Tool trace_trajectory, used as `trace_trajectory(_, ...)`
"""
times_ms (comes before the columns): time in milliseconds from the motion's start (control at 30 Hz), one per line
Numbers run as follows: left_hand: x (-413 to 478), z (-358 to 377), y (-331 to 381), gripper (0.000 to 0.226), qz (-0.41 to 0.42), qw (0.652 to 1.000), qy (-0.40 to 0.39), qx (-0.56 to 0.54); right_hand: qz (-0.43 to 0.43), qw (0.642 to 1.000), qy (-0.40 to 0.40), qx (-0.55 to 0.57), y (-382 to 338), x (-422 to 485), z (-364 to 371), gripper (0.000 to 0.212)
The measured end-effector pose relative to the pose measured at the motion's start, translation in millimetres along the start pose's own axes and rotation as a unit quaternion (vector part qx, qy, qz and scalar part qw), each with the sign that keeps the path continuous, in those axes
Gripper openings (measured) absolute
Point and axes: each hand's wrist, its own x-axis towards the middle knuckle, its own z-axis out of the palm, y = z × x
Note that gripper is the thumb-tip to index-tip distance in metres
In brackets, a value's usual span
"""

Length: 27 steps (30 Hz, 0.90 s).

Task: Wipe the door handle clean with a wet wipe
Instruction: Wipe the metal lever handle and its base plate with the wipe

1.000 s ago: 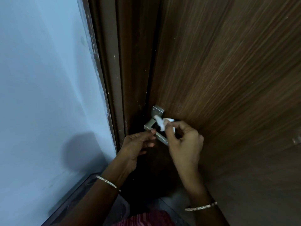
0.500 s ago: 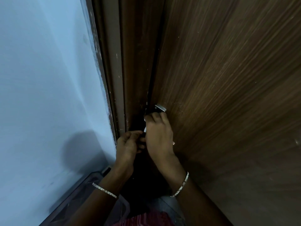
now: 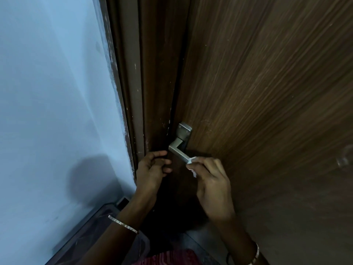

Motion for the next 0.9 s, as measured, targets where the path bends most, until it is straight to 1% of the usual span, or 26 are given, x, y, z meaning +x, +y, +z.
trace_trajectory(100, -2, 0, 0, 0.024, -0.001, 1.000, -0.002, 0.004, 0.026, 0.996, 0.050, 0.063, 10, -12, -9, 0.035)
trace_trajectory(133, -3, 1, 0, 0.024, 0.001, 1.000, -0.001, 0.005, 0.058, 0.991, 0.065, 0.104, 14, -16, -11, 0.033)
trace_trajectory(167, -5, 1, 1, 0.024, 0.005, 1.000, 0.000, 0.008, 0.111, 0.977, 0.079, 0.164, 17, -20, -10, 0.030)
trace_trajectory(200, -6, 1, 1, 0.025, 0.012, 1.000, 0.005, 0.016, 0.187, 0.947, 0.090, 0.245, 20, -24, -7, 0.027)
trace_trajectory(233, -8, 1, 1, 0.026, 0.028, 0.999, 0.012, 0.031, 0.281, 0.892, 0.094, 0.342, 22, -27, 0, 0.027)
trace_trajectory(267, -10, 1, 1, 0.028, 0.054, 0.997, 0.023, 0.052, 0.379, 0.809, 0.087, 0.440, 22, -27, 8, 0.029)
trace_trajectory(300, -12, 1, 1, 0.030, 0.091, 0.992, 0.035, 0.081, 0.465, 0.704, 0.064, 0.533, 23, -25, 18, 0.030)
trace_trajectory(333, -14, 0, 1, 0.031, 0.134, 0.983, 0.046, 0.116, 0.530, 0.591, 0.037, 0.607, 23, -21, 28, 0.029)
trace_trajectory(367, -16, 0, 2, 0.030, 0.178, 0.971, 0.054, 0.152, 0.570, 0.487, 0.015, 0.661, 23, -14, 39, 0.027)
trace_trajectory(400, -17, 0, 3, 0.029, 0.216, 0.958, 0.061, 0.180, 0.590, 0.405, -0.002, 0.699, 21, -5, 48, 0.026)
trace_trajectory(433, -18, 0, 4, 0.028, 0.245, 0.947, 0.065, 0.199, 0.591, 0.349, -0.017, 0.727, 17, 6, 56, 0.025)
trace_trajectory(467, -19, 1, 5, 0.028, 0.265, 0.939, 0.064, 0.212, 0.587, 0.318, -0.024, 0.744, 11, 16, 62, 0.025)
trace_trajectory(500, -19, 1, 7, 0.028, 0.278, 0.933, 0.059, 0.222, 0.577, 0.301, -0.026, 0.759, 5, 25, 68, 0.026)
trace_trajectory(567, -20, 0, 9, 0.028, 0.296, 0.919, 0.048, 0.256, 0.563, 0.281, -0.023, 0.777, -4, 38, 74, 0.022)
trace_trajectory(633, -20, -1, 9, 0.030, 0.312, 0.900, 0.046, 0.301, 0.548, 0.246, -0.025, 0.799, -5, 42, 77, 0.027)
trace_trajectory(700, -21, -2, 9, 0.034, 0.318, 0.886, 0.042, 0.336, 0.544, 0.234, -0.021, 0.805, -4, 41, 70, 0.030)
trace_trajectory(733, -21, -3, 9, 0.036, 0.320, 0.880, 0.039, 0.348, 0.544, 0.237, -0.014, 0.805, -2, 39, 66, 0.039)
trace_trajectory(767, -21, -3, 9, 0.038, 0.319, 0.877, 0.036, 0.358, 0.538, 0.235, -0.010, 0.809, 0, 36, 62, 0.052)
trace_trajectory(833, -22, -4, 8, 0.042, 0.319, 0.871, 0.035, 0.371, 0.531, 0.216, -0.009, 0.819, 5, 29, 53, 0.076)
trace_trajectory(900, -21, -4, 7, 0.043, 0.323, 0.867, 0.036, 0.378, 0.521, 0.202, -0.004, 0.829, 11, 22, 44, 0.085)
